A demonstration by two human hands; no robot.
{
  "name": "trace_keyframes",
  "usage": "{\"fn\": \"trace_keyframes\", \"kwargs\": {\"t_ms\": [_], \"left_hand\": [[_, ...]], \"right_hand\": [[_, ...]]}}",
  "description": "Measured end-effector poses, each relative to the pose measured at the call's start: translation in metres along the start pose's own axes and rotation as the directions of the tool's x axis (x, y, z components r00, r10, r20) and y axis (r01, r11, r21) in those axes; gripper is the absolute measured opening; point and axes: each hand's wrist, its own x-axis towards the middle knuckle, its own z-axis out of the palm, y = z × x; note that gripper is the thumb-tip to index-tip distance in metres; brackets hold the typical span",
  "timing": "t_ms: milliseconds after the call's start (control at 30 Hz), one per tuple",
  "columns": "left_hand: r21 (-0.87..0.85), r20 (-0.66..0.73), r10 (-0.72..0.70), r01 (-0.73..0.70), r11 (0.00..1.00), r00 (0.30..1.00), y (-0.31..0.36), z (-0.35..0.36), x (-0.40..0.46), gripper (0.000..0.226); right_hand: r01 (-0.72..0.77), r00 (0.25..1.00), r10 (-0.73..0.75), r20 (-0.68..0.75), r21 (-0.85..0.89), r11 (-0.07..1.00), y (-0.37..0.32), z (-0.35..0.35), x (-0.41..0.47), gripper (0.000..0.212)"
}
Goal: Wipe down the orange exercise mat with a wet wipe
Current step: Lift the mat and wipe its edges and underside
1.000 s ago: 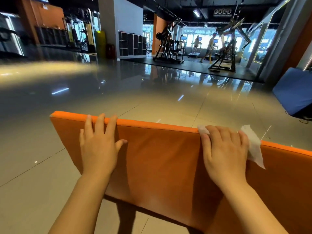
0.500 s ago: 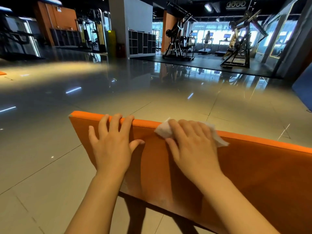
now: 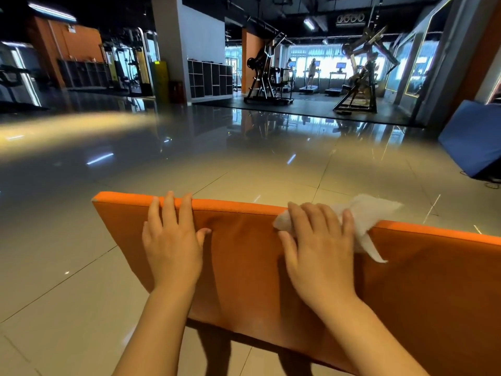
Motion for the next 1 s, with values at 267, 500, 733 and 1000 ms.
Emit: {"fn": "trace_keyframes", "kwargs": {"t_ms": [267, 500, 733, 1000], "left_hand": [[-0.045, -0.022, -0.002, 0.001, 0.999, 1.0, -0.008, -0.001, 0.0, 0.068], [-0.046, 0.007, -0.033, 0.034, 0.998, 0.999, -0.005, -0.008, -0.005, 0.068], [-0.073, 0.018, -0.064, 0.065, 0.995, 0.998, 0.001, -0.011, -0.017, 0.07], [-0.032, 0.119, -0.11, 0.115, 0.993, 0.987, 0.001, -0.02, -0.016, 0.072]], "right_hand": [[0.272, 0.951, -0.29, 0.105, 0.16, 0.949, -0.043, 0.017, 0.02, 0.049], [0.153, 0.988, -0.154, -0.016, -0.07, 0.986, 0.078, -0.024, -0.011, 0.055], [-0.04, 0.997, 0.036, -0.067, -0.062, 0.997, 0.103, -0.043, -0.031, 0.048], [0.044, 0.997, -0.044, -0.064, -0.002, 0.999, 0.007, -0.005, -0.017, 0.045]]}}
